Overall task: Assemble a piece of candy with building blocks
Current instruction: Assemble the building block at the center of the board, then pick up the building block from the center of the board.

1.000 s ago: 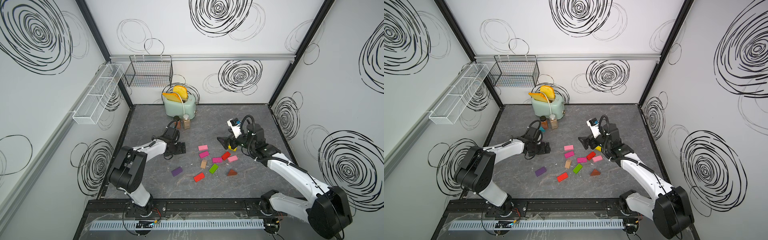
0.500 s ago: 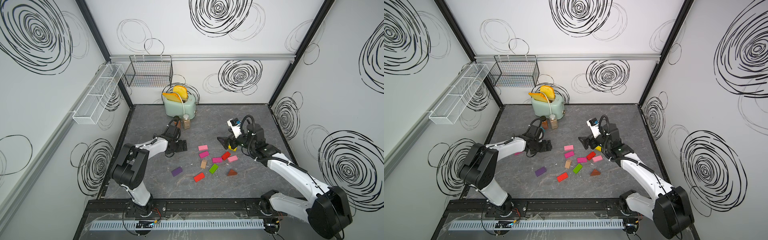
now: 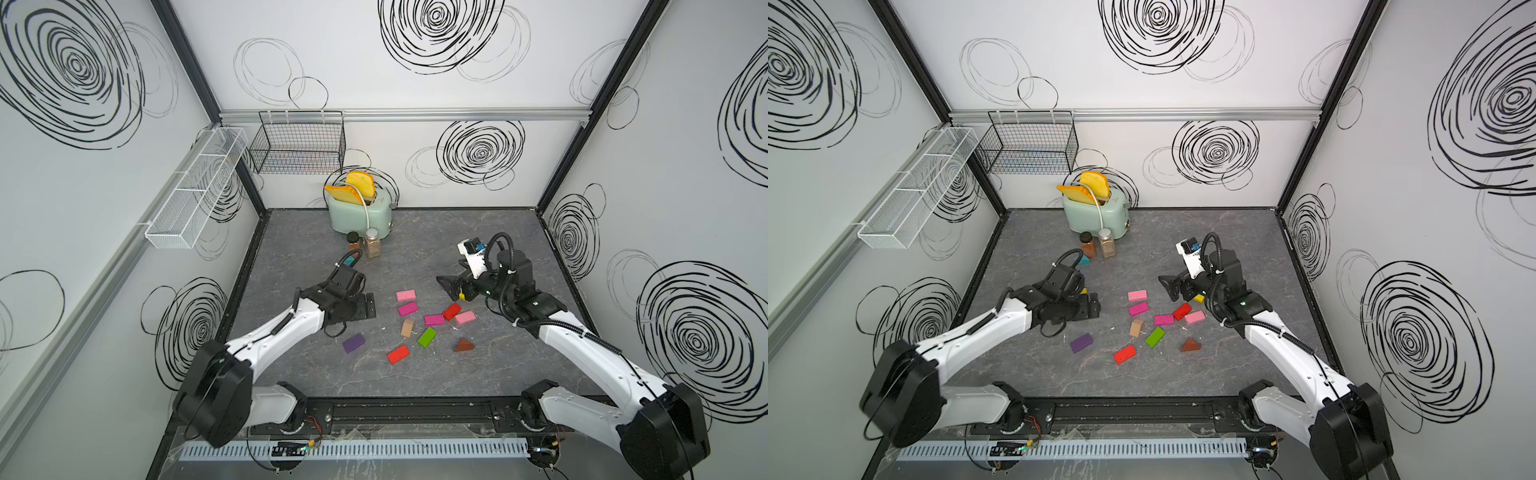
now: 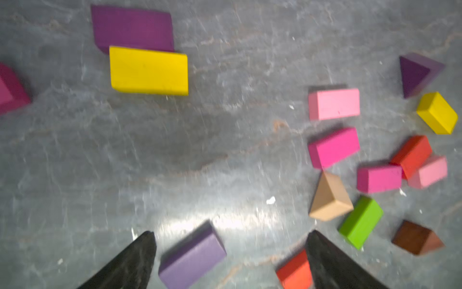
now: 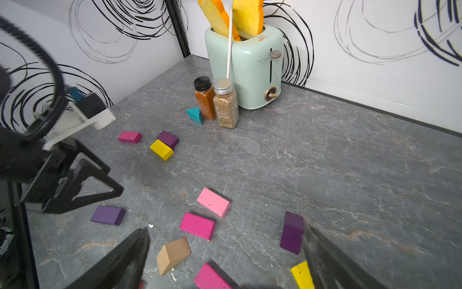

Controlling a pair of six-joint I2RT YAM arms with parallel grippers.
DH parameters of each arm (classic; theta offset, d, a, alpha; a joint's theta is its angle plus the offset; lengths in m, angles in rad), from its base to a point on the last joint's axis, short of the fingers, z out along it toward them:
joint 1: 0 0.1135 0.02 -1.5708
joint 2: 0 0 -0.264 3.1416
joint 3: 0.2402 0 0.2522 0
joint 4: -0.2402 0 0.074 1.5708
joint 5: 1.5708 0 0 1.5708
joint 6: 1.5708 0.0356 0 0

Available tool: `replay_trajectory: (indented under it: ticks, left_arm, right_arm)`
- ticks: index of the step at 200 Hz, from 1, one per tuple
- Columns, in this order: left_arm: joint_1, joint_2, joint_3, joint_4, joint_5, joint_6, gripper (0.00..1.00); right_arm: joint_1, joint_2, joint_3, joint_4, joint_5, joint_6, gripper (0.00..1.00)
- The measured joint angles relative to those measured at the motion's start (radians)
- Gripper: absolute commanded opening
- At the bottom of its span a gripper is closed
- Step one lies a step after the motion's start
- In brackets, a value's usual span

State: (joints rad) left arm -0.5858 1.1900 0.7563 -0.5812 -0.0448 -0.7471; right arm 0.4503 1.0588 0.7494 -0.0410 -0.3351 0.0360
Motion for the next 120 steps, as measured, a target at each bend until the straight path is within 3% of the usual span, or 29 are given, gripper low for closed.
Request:
replay_trajectory:
  ticks: [26, 62, 120]
  left_arm:
    - [-0.077, -0.100, -0.100, -0.056, -0.039, -0.158, 0.98]
    - [-0.177, -0.068, -0.147, -0.091, -0.082, -0.317, 0.99]
    - [-0.191, 0.027, -0.156, -0.028, -0.104, -0.426, 0.98]
  right_arm:
    - [0.016, -0.026, -0.012, -0.005, -0.011, 0.010, 0.99]
    - [0.033, -0.048, -0.033, -0.011, -0.029, 0.021, 0.99]
    - [0.037, -0.056, -0.043, -0.012, -0.055, 0.022, 0.99]
